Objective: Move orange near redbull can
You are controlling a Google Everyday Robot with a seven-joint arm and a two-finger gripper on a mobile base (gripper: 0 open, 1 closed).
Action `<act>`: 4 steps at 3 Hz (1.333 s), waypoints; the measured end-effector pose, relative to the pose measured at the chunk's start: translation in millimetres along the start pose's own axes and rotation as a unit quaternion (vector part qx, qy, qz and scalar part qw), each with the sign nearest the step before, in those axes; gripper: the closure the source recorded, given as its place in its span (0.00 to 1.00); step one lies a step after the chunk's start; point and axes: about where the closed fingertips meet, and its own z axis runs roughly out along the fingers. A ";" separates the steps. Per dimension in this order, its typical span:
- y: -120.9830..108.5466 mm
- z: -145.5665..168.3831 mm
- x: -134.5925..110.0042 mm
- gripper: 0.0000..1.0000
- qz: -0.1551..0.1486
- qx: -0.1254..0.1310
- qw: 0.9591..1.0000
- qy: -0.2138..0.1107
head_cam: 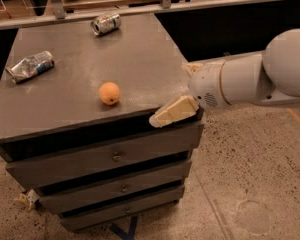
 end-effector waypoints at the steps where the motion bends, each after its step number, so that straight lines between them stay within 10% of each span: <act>1: 1.6 27.2 -4.4 0.00 -0.010 -0.007 0.999 -0.034; 4: 10.9 103.2 -28.4 0.00 -0.028 -0.060 0.992 -0.106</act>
Offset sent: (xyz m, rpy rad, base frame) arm 0.0400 0.0726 -0.0298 0.1702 -0.0894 0.1257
